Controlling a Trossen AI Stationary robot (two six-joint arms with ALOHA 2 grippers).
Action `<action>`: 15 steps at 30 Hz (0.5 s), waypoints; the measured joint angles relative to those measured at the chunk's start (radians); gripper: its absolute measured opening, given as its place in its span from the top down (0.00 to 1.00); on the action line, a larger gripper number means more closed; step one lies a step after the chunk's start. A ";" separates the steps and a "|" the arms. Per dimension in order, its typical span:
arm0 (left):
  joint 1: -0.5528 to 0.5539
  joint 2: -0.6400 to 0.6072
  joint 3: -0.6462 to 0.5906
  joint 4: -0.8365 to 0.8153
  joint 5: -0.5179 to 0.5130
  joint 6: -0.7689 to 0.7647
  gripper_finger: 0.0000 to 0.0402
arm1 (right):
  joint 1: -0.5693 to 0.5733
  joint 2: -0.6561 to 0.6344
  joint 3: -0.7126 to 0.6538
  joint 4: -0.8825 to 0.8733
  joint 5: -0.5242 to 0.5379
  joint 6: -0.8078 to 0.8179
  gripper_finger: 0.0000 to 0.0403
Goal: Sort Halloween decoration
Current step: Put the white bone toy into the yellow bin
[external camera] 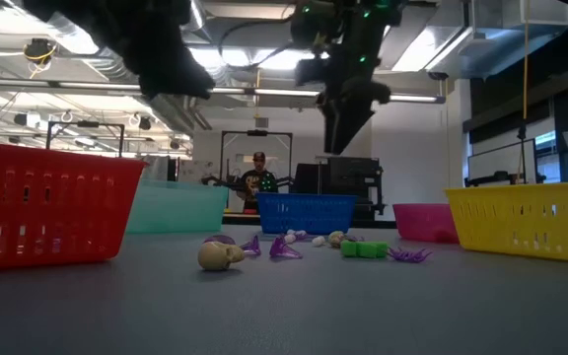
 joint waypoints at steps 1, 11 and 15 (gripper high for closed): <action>0.000 0.000 0.000 0.016 0.000 0.000 0.64 | 0.000 -0.013 0.000 -0.016 -0.007 0.001 0.52; -0.044 0.039 0.000 0.230 0.000 0.049 0.64 | 0.000 -0.150 0.000 -0.109 -0.065 0.076 0.52; -0.071 0.092 0.000 0.329 0.000 0.068 0.64 | 0.000 -0.189 0.000 -0.146 -0.084 0.104 0.52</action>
